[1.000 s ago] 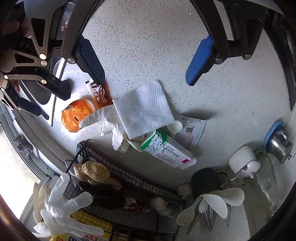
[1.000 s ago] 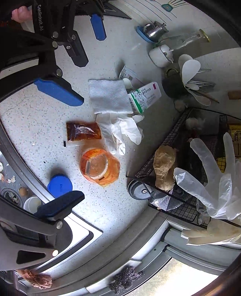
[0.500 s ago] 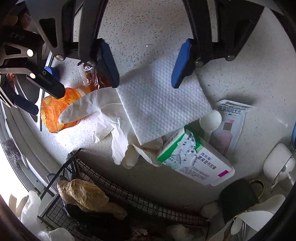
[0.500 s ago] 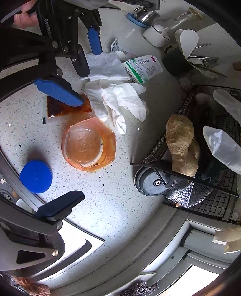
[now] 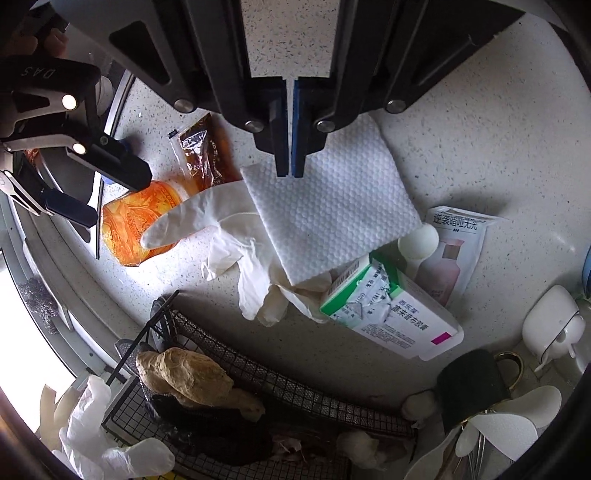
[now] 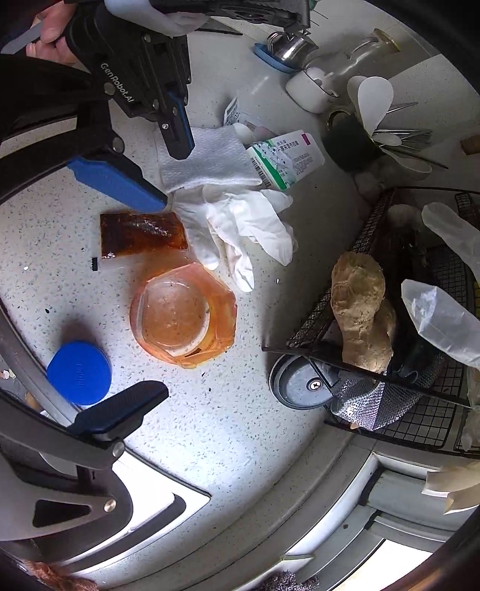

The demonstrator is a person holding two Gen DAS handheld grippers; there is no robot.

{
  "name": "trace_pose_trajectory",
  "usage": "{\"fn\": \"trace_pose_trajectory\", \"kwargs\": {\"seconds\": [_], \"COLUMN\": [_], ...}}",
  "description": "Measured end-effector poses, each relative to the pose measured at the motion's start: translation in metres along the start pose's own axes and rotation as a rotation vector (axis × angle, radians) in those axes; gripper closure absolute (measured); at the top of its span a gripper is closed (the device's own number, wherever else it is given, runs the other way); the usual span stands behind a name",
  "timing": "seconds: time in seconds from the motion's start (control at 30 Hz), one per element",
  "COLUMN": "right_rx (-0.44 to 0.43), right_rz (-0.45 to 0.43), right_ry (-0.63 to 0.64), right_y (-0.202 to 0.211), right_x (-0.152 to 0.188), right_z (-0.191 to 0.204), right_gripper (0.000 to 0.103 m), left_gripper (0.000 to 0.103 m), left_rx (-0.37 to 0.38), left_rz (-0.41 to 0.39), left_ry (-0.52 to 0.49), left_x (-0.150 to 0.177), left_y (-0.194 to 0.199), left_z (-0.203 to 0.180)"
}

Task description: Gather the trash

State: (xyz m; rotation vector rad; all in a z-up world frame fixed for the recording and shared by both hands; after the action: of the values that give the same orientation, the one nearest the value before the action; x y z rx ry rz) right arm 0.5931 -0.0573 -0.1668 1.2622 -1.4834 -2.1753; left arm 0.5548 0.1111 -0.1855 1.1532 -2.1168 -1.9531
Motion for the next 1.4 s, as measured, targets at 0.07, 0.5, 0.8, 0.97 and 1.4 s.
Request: {"fn": "trace_pose_trajectory", "kwargs": {"seconds": [0.07, 0.5, 0.8, 0.97, 1.4], "right_rx": [0.002, 0.029, 0.004, -0.004, 0.024], "right_rz": [-0.007, 0.02, 0.023, 0.02, 0.016], "right_ry": [0.005, 0.001, 0.008, 0.02, 0.084], "right_y": [0.0, -0.025, -0.02, -0.013, -0.043], "right_x": [0.001, 0.008, 0.01, 0.011, 0.0], "right_z": [0.002, 0.0, 0.009, 0.008, 0.002], "right_gripper": [0.011, 0.011, 0.011, 0.011, 0.018], "left_gripper": [0.097, 0.079, 0.103, 0.103, 0.103], "left_rx": [0.006, -0.051, -0.116, -0.123, -0.093], "left_rz": [0.008, 0.011, -0.019, -0.079, -0.056], "left_ry": [0.006, -0.066, -0.033, -0.052, -0.005], "left_x": [0.002, 0.003, 0.015, 0.017, 0.014], "left_y": [0.0, -0.026, -0.011, 0.013, -0.003], "left_z": [0.001, 0.006, 0.018, 0.001, 0.0]}}
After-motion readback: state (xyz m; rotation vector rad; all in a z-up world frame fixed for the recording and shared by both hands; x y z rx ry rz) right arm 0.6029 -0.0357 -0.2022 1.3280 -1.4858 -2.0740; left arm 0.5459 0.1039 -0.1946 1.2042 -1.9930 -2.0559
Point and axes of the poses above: each gripper's, at about its wrist camera, not at the fingertips, and y roughly against the way its jaws point, z to its left, x to its underside, the point moved 3 cm from there along -y, roughly the way its jaws point, and after that the axes turned 7 degrees about -z, right-handed, at the moved point
